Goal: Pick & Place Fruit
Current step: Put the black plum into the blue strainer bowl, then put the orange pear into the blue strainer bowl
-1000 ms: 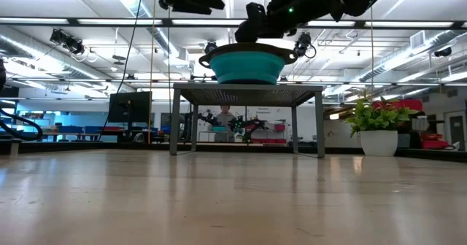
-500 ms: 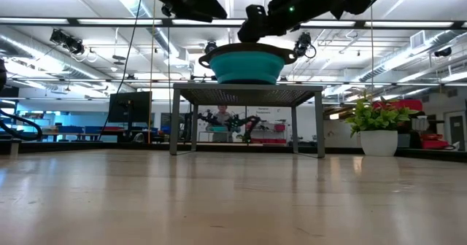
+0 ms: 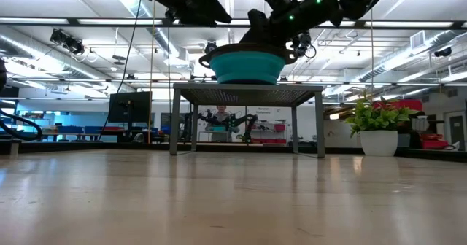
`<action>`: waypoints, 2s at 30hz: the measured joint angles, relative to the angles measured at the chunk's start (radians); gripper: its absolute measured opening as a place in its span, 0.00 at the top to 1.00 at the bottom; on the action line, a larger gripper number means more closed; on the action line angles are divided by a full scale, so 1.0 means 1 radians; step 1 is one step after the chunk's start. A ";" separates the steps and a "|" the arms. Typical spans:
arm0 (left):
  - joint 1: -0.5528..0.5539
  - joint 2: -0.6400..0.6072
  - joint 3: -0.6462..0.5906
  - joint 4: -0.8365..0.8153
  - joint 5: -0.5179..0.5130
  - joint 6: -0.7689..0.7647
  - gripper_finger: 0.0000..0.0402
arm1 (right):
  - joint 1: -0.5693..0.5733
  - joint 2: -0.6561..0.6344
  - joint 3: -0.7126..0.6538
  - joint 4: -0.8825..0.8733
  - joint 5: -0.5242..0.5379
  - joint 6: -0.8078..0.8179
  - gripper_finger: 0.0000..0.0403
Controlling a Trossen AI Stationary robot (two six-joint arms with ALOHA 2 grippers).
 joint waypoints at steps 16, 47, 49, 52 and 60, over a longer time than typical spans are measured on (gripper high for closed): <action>-0.001 0.004 0.000 0.005 0.006 0.002 0.15 | -0.018 0.000 0.000 -0.032 0.004 -0.001 0.26; -0.001 0.004 0.000 0.005 0.007 0.007 0.15 | 0.043 0.000 0.000 0.057 0.062 -0.114 0.18; -0.001 0.004 0.000 0.005 0.007 0.007 0.15 | 0.061 0.000 0.000 0.058 0.110 -0.143 0.18; -0.001 0.004 0.000 0.002 0.007 0.007 0.15 | 0.098 0.000 0.000 0.081 0.191 -0.195 0.18; 0.000 0.004 0.000 -0.001 0.048 0.006 0.15 | 0.212 0.000 0.000 0.173 0.329 -0.300 0.18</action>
